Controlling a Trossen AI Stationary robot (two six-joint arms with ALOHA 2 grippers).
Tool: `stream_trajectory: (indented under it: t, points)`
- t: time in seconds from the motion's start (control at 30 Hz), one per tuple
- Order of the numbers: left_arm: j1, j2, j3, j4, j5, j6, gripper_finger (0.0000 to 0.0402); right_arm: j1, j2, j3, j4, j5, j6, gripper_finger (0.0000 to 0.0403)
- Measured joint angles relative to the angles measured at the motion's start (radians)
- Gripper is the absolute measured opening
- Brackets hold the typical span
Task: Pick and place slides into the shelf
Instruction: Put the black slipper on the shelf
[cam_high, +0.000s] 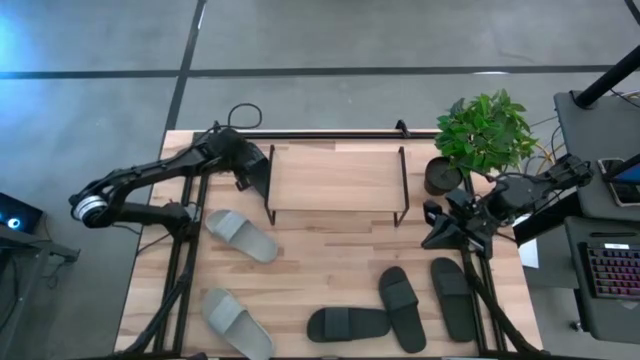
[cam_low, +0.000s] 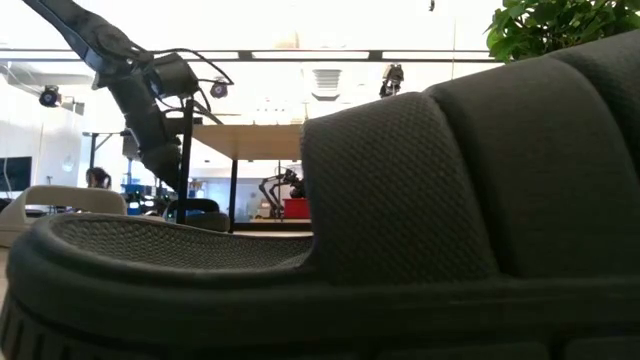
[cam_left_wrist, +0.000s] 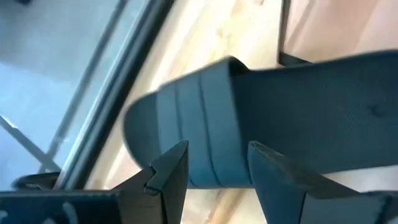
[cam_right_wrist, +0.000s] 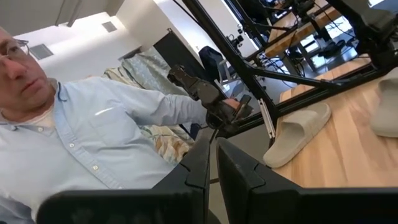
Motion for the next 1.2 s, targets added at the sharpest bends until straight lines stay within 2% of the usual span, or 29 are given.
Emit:
stream_trajectory:
  t: [0.23, 0.5, 0.63, 0.73, 0.97, 1.2]
  points:
    - [0.0, 0.087, -0.009, 0.01, -0.04, 0.001, 0.0151, 0.0, -0.007, -0.001, -0.001, 0.0, 0.0, 0.0022]
    - [0.0, 0.184, -0.018, 0.143, -0.251, -0.003, 0.0151, 0.0, -0.022, -0.001, -0.001, 0.008, 0.0, 0.0022]
    - [0.001, 0.198, -0.017, 0.206, -0.252, -0.002, 0.0144, 0.0, -0.027, -0.001, -0.004, 0.026, 0.0, 0.0022]
    - [0.002, 0.213, -0.017, 0.213, -0.22, 0.001, 0.0119, 0.0, -0.027, -0.001, -0.006, 0.027, 0.0, 0.0022]
    - [0.0, 0.262, -0.025, 0.239, -0.203, 0.042, 0.0011, 0.0, -0.027, -0.001, -0.008, 0.028, 0.001, 0.0022]
    - [0.001, 0.217, -0.015, 0.22, -0.203, 0.046, 0.0001, 0.0, -0.027, -0.001, -0.008, 0.029, 0.008, 0.0022]
